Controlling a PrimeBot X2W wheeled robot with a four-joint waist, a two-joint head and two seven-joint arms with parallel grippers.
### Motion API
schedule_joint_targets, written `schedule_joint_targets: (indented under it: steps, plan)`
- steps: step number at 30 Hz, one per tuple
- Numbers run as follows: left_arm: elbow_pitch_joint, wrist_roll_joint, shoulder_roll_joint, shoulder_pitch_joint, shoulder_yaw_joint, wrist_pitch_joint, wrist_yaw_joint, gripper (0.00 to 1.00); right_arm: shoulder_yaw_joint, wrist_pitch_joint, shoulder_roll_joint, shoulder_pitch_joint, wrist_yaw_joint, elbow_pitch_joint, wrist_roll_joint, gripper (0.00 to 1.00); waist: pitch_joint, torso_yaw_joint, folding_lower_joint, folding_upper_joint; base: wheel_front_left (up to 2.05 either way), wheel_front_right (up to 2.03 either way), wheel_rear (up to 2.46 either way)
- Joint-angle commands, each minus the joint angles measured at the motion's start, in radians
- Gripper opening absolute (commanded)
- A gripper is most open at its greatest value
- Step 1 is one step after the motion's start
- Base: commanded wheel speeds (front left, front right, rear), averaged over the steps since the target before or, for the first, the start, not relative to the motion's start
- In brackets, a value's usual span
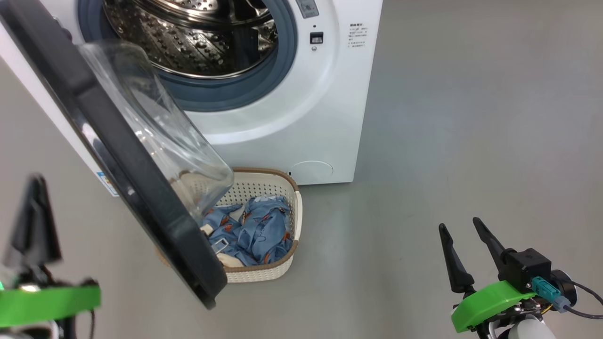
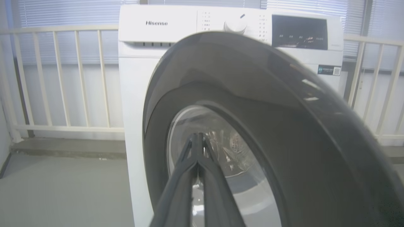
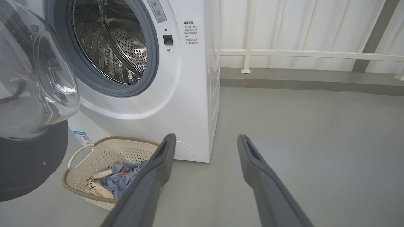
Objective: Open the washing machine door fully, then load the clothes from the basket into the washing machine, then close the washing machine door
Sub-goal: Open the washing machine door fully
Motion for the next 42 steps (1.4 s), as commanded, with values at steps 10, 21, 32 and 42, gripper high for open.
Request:
schedule_joint_targets:
  steps: [10, 21, 32, 42]
  plan:
    - [-0.367, -0.005, 0.121, -0.179, -0.113, -0.006, -0.002, 0.0, 0.026, -0.012, 0.002, -0.019, 0.002, -0.009, -0.001, 1.0, -0.016, 0.002, 0.0, 0.0, 0.0, 0.0, 0.0]
    - [-0.408, -0.008, 0.143, -0.185, -0.435, -0.006, -0.002, 0.0, 0.031, -0.012, 0.002, -0.027, 0.002, -0.002, -0.013, 1.0, -0.011, -0.003, 0.0, 0.0, 0.0, 0.0, 0.0]
    - [-0.348, -0.028, 0.137, -0.134, -0.665, -0.006, -0.002, 0.0, 0.02, -0.012, 0.002, -0.021, 0.002, -0.001, -0.017, 1.0, -0.007, 0.005, 0.0, 0.0, 0.0, 0.0, 0.0]
    - [-0.281, -0.037, 0.135, -0.083, -0.753, -0.006, -0.002, 0.0, 0.017, -0.012, 0.002, -0.021, 0.002, 0.003, -0.018, 1.0, 0.001, 0.014, 0.0, 0.0, 0.0, 0.0, 0.0]
